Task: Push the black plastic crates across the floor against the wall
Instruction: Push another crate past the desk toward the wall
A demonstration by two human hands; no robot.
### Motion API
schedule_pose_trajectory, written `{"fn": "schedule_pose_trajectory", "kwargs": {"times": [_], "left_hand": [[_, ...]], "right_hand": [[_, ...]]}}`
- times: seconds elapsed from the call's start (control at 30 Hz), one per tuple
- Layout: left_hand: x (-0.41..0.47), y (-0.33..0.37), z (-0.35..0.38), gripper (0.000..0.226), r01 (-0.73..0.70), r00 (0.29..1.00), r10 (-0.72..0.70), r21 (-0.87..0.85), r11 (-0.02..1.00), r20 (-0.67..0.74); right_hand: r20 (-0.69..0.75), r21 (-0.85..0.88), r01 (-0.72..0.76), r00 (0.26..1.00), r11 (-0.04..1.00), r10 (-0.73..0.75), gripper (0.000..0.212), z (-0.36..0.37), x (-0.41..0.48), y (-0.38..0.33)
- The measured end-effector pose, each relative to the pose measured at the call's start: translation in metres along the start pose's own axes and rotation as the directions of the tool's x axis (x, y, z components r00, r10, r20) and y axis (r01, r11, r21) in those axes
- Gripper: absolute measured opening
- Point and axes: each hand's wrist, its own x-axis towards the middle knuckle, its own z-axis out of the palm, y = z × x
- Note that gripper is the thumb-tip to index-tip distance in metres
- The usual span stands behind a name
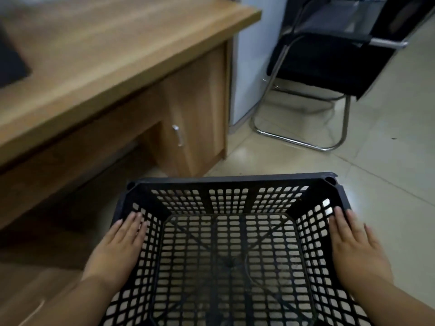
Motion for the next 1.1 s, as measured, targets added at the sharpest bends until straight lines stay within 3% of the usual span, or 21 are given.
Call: {"fn": "schedule_pose_trajectory", "kwargs": {"times": [0.17, 0.33, 0.4, 0.53, 0.63, 0.77, 0.87, 0.9, 0.97, 1.0, 1.03, 1.07, 1.1], "left_hand": [[-0.137, -0.032, 0.053, 0.056, 0.127, 0.991, -0.12, -0.155, 0.98, 0.053], [-0.27, -0.06, 0.127, 0.054, 0.236, 0.964, -0.205, -0.192, 0.953, 0.167], [-0.324, -0.072, 0.176, 0.05, 0.235, 0.968, -0.248, -0.223, 0.946, -0.03], [-0.445, -0.101, 0.281, 0.051, 0.396, 0.913, -0.408, -0.265, 0.879, 0.01], [-0.529, -0.125, 0.35, 0.05, 0.383, 0.89, -0.432, -0.276, 0.882, -0.148], [-0.637, -0.175, 0.417, 0.05, 0.479, 0.842, -0.526, -0.28, 0.832, -0.121], [-0.707, -0.218, 0.446, 0.053, 0.531, 0.842, -0.534, -0.306, 0.79, 0.082], [-0.726, -0.232, 0.449, 0.054, 0.533, 0.846, -0.51, -0.271, 0.801, 0.156], [-0.755, -0.26, 0.458, 0.057, 0.549, 0.836, -0.538, -0.18, 0.816, 0.112], [-0.769, -0.272, 0.458, 0.059, 0.533, 0.837, -0.496, -0.139, 0.835, 0.232], [-0.777, -0.286, 0.458, 0.062, 0.558, 0.789, -0.487, -0.104, 0.824, 0.374], [-0.784, -0.299, 0.465, 0.065, 0.599, 0.751, -0.508, -0.11, 0.793, 0.423], [-0.787, -0.312, 0.473, 0.067, 0.625, 0.734, -0.526, -0.122, 0.771, 0.43]], "right_hand": [[-0.035, 0.03, 0.25, 0.968, 0.968, -0.249, 0.061, -0.048, -0.03, -0.071], [-0.063, 0.052, 0.496, 0.868, 0.867, -0.492, 0.061, -0.069, -0.07, -0.168], [-0.101, 0.072, 0.574, 0.818, 0.816, -0.566, 0.059, -0.073, -0.092, -0.213], [-0.212, 0.128, 0.698, 0.713, 0.704, -0.668, 0.056, -0.079, -0.151, -0.322], [-0.248, 0.134, 0.76, 0.647, 0.636, -0.721, 0.053, -0.082, -0.206, -0.416], [-0.24, 0.134, 0.81, 0.585, 0.57, -0.775, 0.052, -0.088, -0.283, -0.538], [-0.299, 0.095, 0.848, 0.524, 0.521, -0.798, 0.068, -0.093, -0.331, -0.622], [-0.258, 0.083, 0.848, 0.526, 0.524, -0.81, 0.063, -0.096, -0.346, -0.648], [-0.032, 0.012, 0.832, 0.554, 0.554, -0.832, 0.052, -0.111, -0.367, -0.693], [0.092, -0.037, 0.839, 0.544, 0.544, -0.834, 0.062, -0.123, -0.373, -0.718], [0.122, -0.105, 0.858, 0.513, 0.503, -0.85, 0.077, -0.136, -0.377, -0.739], [0.119, -0.182, 0.881, 0.461, 0.437, -0.879, 0.087, -0.15, -0.379, -0.758], [0.197, -0.259, 0.895, 0.416, 0.362, -0.888, 0.082, -0.164, -0.381, -0.777]]}}
